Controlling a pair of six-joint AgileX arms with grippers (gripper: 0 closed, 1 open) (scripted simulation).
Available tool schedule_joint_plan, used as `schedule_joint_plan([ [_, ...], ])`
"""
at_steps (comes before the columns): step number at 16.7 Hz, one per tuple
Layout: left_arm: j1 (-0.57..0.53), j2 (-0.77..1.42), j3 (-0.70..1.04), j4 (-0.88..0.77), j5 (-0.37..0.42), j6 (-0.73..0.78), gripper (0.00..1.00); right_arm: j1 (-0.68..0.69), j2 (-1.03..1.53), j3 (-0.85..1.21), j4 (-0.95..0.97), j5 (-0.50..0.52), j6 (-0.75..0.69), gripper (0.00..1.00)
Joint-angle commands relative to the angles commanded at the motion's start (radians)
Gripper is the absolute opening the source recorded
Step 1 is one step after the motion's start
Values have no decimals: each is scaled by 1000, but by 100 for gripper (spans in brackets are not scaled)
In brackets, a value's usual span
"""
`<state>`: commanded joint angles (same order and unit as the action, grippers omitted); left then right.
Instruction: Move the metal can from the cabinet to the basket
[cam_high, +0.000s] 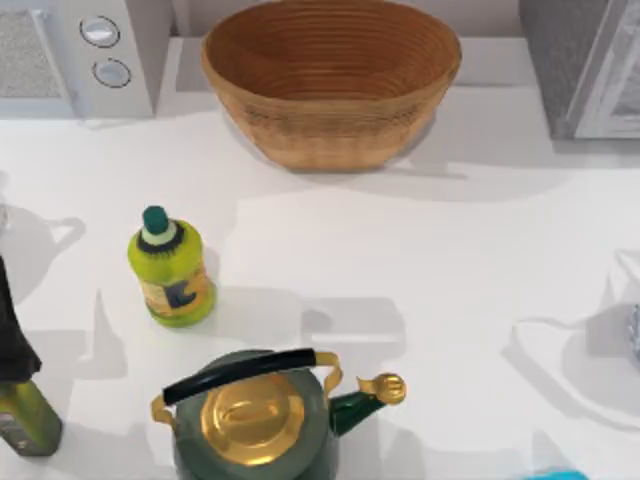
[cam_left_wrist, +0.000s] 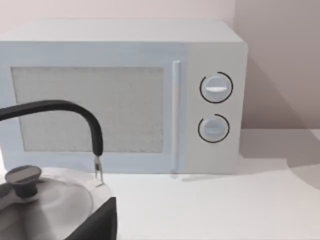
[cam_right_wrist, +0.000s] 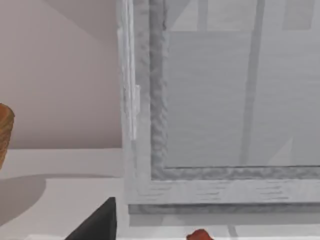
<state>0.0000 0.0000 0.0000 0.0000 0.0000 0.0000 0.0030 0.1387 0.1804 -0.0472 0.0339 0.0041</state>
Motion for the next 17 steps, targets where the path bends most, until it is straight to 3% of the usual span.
schedule_joint_plan([
  [17, 0, 0, 0, 0, 0, 0, 100, 154, 964, 1351, -276, 137, 16, 100],
])
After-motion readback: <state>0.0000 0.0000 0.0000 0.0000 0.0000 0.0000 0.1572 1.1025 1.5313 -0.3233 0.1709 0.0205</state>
